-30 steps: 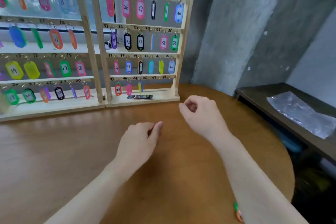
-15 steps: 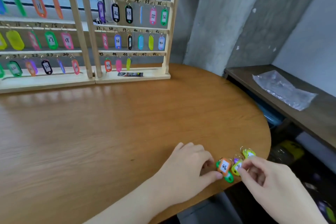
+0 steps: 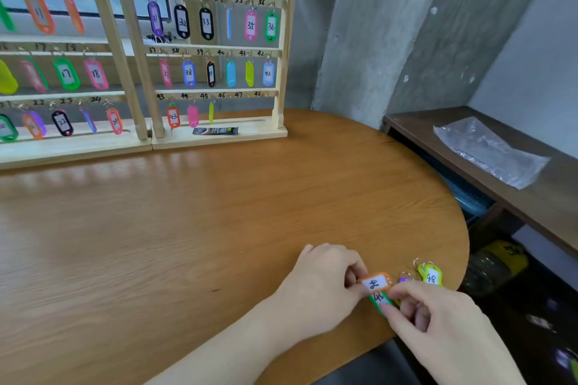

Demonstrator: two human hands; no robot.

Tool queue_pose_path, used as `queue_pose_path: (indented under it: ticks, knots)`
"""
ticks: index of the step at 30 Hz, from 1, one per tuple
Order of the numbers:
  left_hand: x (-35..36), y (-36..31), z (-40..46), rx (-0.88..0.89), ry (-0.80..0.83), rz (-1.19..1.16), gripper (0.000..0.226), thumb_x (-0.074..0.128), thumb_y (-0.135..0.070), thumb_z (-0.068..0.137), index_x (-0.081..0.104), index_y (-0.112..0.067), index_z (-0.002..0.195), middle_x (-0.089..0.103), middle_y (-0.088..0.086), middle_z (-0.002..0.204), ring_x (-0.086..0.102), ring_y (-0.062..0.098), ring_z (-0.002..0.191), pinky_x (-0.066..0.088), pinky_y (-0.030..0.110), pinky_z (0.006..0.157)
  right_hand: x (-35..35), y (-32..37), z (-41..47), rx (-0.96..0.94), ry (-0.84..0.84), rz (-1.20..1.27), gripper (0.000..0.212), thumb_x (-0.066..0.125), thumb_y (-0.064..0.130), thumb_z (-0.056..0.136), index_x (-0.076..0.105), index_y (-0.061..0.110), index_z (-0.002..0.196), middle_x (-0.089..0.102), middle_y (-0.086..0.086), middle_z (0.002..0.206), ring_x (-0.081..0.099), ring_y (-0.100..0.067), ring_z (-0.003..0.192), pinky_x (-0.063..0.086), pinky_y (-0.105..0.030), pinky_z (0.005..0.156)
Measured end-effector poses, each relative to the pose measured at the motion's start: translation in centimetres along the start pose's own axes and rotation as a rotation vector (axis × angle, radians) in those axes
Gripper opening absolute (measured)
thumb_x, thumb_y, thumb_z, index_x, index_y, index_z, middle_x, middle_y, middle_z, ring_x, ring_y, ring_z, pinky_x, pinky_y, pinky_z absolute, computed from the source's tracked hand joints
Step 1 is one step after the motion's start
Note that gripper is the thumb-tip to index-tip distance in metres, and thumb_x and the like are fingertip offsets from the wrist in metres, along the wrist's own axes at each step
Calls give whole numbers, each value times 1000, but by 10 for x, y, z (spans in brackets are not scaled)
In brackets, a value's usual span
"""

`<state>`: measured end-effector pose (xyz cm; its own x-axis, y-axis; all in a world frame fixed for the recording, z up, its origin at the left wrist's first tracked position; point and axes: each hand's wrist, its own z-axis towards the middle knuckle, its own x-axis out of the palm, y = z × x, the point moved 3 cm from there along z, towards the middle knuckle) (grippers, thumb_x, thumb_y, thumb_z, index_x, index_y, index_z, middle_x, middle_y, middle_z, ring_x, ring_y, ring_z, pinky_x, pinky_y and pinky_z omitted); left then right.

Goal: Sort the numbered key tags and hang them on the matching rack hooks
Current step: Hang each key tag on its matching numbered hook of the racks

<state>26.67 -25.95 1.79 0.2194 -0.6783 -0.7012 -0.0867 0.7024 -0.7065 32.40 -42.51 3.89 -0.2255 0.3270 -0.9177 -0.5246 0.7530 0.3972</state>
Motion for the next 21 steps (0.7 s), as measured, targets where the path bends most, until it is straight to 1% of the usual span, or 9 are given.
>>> queue_pose_path:
  ticks: [4,6,8,10,11,14,17,20,21]
  knots:
    - [-9,10,-2,-16,-23,12,8,64,-39,95,63,-32,93,57,-15,87,46,2,85,37,28,91,-1,10,7,8,98,-53,24,70,65,80,59,44,81,52,49,89,61,1,70,50,-18,70]
    - [-15,15,-5,-14,-26,35,10,62,-39,96,60,-33,90,54,-17,83,46,1,83,36,26,87,-2,15,11,7,97,-80,25,66,67,83,56,45,85,61,34,86,59,3,72,48,-15,69]
    - [-22,22,-9,-27,-43,17,10,62,-37,97,60,-31,89,53,-17,77,47,0,75,35,20,73,-2,22,14,-4,111,-127,24,61,68,86,54,45,90,64,19,81,57,3,75,48,-15,69]
    - [-30,30,-12,-61,-75,-26,7,63,-33,97,60,-31,91,52,-15,70,48,0,67,36,17,61,-1,29,19,-7,116,-149,29,57,71,87,53,44,95,62,17,82,55,3,80,46,-15,70]
    - [-35,34,-14,-75,-93,-46,6,63,-30,97,60,-32,92,54,-14,71,50,1,66,39,18,59,0,33,21,-12,110,-155,33,55,73,86,54,42,97,61,16,82,55,3,82,46,-16,71]
    - [-49,47,-18,-112,-130,-85,14,63,-22,97,64,-35,101,59,-13,83,54,5,73,49,24,69,9,40,31,-44,97,-172,39,56,74,85,55,37,93,60,13,77,57,-2,80,49,-22,73]
    - [-64,54,-22,-150,-153,-149,12,61,-21,98,65,-32,95,63,-10,81,51,4,67,48,26,68,17,46,41,-48,125,-167,38,61,70,85,54,33,83,59,12,76,59,-6,76,52,-27,72]
    - [-78,60,-26,-184,-148,-238,13,57,-22,101,61,-29,90,70,-9,83,53,10,63,45,29,61,20,58,50,-60,155,-169,35,62,62,90,55,30,78,61,13,77,57,-3,75,49,-24,68]
    - [-82,61,-27,-181,-143,-257,13,57,-23,101,60,-28,90,70,-10,82,50,9,59,41,26,57,22,63,53,-77,166,-175,35,60,59,92,55,29,77,61,12,78,57,-3,75,47,-23,66]
